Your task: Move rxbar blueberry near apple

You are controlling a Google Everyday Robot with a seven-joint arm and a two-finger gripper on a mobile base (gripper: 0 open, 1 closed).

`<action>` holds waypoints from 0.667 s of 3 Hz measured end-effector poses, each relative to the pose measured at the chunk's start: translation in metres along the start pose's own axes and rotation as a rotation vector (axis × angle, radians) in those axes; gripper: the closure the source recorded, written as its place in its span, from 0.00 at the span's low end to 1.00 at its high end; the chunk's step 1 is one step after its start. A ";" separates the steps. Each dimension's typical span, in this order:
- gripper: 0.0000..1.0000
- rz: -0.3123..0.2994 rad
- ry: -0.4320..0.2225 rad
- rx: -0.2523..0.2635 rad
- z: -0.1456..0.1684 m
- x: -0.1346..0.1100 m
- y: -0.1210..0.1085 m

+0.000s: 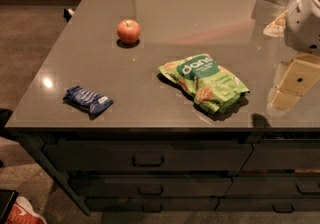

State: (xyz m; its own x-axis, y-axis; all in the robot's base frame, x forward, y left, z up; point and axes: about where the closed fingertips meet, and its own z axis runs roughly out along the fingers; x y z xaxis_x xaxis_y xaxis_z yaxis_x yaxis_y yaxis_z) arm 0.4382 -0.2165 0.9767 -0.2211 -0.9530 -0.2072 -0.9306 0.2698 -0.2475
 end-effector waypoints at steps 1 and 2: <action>0.00 0.010 -0.004 -0.002 0.000 0.000 -0.001; 0.00 0.034 -0.012 -0.007 0.000 -0.001 -0.003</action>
Offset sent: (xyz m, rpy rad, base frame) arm 0.0059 -0.0016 -0.0045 0.0431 0.0408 -0.0517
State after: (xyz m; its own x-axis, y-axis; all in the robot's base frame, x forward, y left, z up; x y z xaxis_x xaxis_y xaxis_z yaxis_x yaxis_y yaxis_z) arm 0.4416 -0.2166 0.9775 -0.2493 -0.9414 -0.2272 -0.9245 0.3012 -0.2336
